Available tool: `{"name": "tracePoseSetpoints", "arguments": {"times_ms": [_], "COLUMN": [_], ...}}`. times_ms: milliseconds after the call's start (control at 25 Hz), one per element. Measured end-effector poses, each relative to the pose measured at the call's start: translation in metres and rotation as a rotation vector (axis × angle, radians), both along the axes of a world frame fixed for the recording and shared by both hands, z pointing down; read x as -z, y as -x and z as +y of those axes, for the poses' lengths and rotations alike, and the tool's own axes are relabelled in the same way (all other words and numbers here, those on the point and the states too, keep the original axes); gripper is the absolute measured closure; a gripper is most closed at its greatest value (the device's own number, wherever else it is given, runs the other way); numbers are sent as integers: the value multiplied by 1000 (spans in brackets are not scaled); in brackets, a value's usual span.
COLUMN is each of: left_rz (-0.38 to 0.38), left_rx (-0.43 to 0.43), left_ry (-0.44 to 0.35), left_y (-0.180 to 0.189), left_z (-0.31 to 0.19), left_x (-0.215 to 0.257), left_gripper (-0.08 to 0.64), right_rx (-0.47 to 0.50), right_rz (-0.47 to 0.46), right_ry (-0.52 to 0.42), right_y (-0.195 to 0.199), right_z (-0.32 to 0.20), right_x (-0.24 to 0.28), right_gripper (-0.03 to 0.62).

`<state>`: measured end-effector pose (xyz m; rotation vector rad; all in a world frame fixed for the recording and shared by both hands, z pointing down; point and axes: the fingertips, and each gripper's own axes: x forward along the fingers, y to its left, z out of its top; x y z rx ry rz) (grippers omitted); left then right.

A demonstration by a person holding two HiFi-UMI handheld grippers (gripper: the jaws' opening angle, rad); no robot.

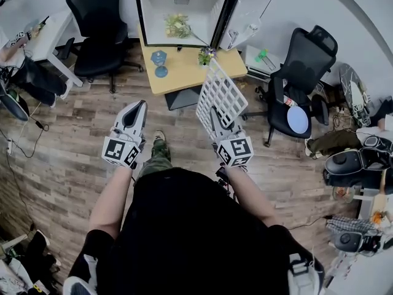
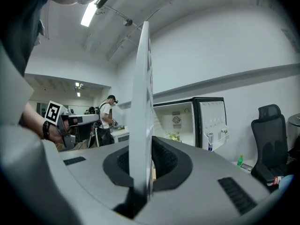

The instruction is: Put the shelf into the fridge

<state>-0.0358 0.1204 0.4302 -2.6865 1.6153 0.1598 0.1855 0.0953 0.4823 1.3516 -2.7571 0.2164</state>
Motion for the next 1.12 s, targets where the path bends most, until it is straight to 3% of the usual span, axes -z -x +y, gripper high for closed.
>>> {"name": "tracePoseSetpoints", "arguments": {"times_ms": [1120], "left_rz": [41], "left_rx": [-77], "left_ry": [47], "left_y": [57], "left_z": [-171], "left_x": [-12], "left_gripper": [540], "right_rx": [-92], "right_rz": [49], "right_ry": [60], "right_y": [50], "right_z": [-141], "right_x": [-10], "right_gripper": [551]}}
